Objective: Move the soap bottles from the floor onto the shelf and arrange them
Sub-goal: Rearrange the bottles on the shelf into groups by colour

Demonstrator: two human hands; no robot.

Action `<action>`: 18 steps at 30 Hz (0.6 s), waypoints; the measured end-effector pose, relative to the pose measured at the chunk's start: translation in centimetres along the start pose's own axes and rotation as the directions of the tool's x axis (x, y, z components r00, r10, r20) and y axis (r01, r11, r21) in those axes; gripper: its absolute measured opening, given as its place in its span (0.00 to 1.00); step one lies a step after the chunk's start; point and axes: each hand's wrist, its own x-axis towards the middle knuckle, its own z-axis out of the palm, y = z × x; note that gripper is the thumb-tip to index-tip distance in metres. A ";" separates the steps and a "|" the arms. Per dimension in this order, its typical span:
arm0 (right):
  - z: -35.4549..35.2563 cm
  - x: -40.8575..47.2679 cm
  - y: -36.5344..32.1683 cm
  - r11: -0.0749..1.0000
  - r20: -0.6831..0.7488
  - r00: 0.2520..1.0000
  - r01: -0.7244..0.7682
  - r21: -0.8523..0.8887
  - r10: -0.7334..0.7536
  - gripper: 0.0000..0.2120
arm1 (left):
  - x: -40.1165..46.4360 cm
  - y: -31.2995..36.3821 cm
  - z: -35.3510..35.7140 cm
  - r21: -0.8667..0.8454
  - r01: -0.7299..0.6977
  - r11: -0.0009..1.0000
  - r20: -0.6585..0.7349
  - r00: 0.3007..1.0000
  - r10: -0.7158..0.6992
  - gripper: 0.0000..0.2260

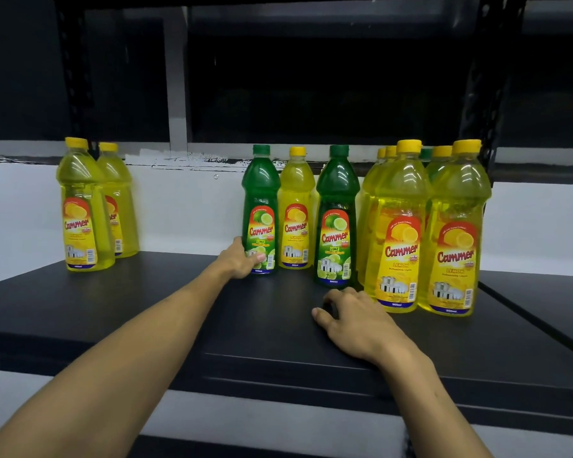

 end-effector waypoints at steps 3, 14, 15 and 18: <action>0.1 0.0 0.0 1.000 -0.004 1.000 0.001 0.002 -0.001 0.22 | 0.8 -0.2 0.1 -0.006 0.020 1.000 -0.028 0.999 -0.020 0.28; 0.1 -0.1 0.1 1.000 -0.012 1.000 0.010 0.008 -0.009 0.22 | 0.6 1.6 -0.5 0.318 0.031 0.948 -0.325 0.942 0.078 0.43; 0.1 -0.1 0.1 1.000 -0.012 1.000 0.012 0.010 -0.012 0.22 | -0.2 2.8 -0.7 0.352 -0.042 0.935 -0.417 0.887 0.197 0.42; 0.1 -0.1 0.2 1.000 -0.012 1.000 0.015 0.020 -0.015 0.22 | -2.1 7.6 -1.3 0.375 -0.339 0.863 -0.531 0.684 0.500 0.34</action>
